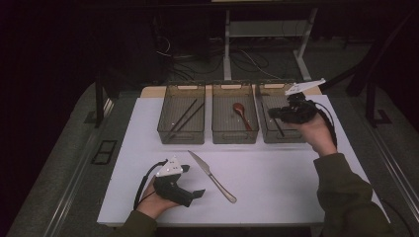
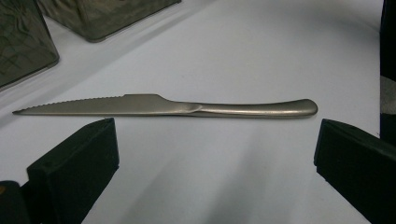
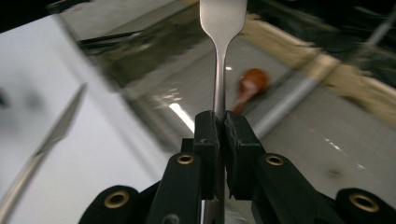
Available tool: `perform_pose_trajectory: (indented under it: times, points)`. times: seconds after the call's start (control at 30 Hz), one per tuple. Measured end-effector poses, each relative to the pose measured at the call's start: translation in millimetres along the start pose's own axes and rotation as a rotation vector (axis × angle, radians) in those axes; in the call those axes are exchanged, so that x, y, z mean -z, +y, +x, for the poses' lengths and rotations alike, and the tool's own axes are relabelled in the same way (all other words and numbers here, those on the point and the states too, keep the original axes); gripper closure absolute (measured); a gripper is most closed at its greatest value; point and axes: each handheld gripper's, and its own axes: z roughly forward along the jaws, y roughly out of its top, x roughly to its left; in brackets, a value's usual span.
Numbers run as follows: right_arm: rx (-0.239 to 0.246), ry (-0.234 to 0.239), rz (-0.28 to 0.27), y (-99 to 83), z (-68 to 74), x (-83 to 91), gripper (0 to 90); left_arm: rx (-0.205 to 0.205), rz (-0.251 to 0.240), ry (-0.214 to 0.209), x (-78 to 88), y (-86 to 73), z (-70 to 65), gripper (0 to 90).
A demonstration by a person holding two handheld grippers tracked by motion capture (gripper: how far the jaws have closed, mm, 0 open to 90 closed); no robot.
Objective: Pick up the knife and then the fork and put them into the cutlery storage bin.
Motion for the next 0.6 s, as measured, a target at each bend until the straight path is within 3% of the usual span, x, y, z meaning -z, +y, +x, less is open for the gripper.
perform_pose_trajectory:
  times: [0.13,0.3,0.6]
  points:
    - [-0.032,-0.067,-0.008,0.2,-25.5,5.8,83.2,0.0,0.001,-0.001,-0.3,0.0,0.0,0.0]
    - [-0.043,-0.139,0.01,-0.6,-44.8,5.6,83.1,0.0,0.004,-0.002,-1.0,-0.3,0.3,0.0]
    - [-0.08,-0.192,0.13,-20.8,-72.1,-18.8,83.1,0.0,0.005,-0.005,-1.0,-0.3,0.4,0.0]
